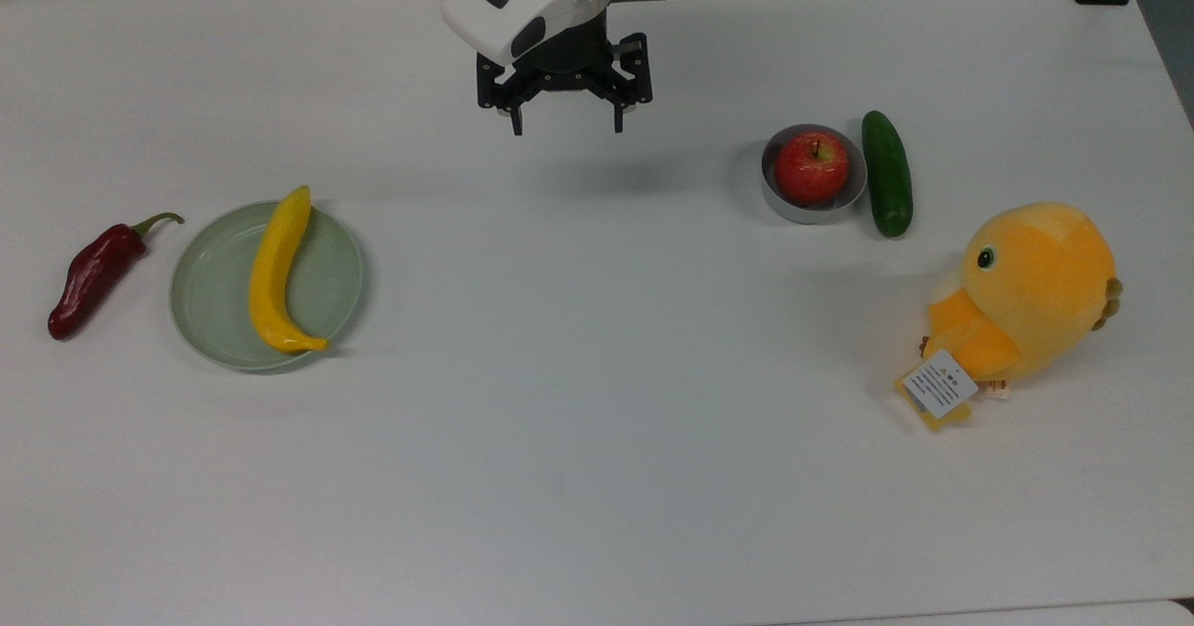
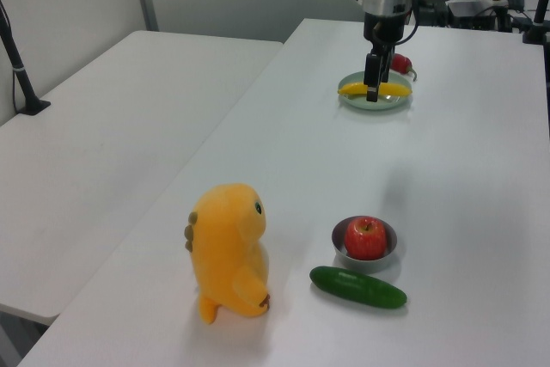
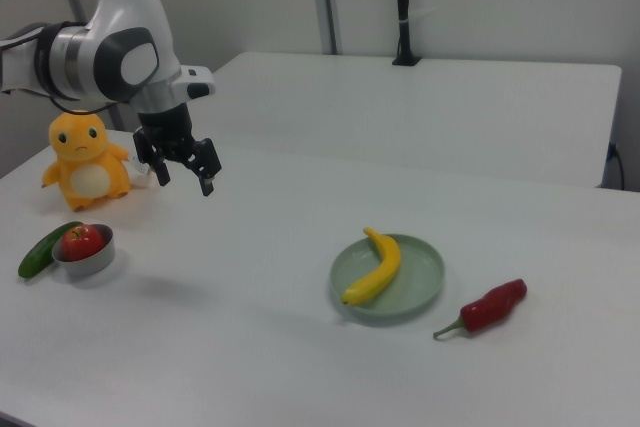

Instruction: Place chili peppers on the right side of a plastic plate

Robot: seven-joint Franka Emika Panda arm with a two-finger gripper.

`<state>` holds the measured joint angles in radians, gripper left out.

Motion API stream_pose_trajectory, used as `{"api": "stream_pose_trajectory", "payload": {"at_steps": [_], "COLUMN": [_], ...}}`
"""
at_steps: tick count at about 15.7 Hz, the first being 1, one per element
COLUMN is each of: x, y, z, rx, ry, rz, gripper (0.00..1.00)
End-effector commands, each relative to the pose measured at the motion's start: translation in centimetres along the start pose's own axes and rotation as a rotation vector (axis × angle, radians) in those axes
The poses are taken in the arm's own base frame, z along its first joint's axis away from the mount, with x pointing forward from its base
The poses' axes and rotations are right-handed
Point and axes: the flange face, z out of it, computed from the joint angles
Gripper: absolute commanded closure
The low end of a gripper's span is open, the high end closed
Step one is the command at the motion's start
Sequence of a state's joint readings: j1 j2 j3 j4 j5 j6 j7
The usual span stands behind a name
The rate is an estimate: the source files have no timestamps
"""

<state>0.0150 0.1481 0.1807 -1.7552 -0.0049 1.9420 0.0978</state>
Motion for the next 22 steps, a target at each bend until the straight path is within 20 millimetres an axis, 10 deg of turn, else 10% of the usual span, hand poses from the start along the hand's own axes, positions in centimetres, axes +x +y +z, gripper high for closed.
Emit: {"api": "stream_pose_trajectory", "payload": {"at_steps": [1,8,22], "x": [-0.9,-3.1,-2.8], "y": [-0.4,-1.0,0.9], "z": [-0.1,-3.5,-3.2], "rx": [-0.029,-0.027,-0.013], "ry": [-0.015,0.035,0.030], "rz": [-0.041,-0.038,0.005], "gripper": [0.00,0.00,0.00]}}
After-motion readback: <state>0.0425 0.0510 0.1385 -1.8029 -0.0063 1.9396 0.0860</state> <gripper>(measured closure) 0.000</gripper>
